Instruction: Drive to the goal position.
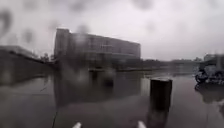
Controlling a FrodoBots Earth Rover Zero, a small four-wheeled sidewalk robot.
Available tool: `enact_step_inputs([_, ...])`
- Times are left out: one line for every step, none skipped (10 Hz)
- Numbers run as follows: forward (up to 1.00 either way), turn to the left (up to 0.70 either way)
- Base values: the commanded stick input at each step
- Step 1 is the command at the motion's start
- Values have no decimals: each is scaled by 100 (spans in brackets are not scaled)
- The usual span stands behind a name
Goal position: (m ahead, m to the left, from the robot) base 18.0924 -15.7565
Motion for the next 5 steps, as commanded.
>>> enact_step_inputs([70,-13])
enact_step_inputs([70,-8])
enact_step_inputs([70,1])
enact_step_inputs([70,1])
enact_step_inputs([70,1])
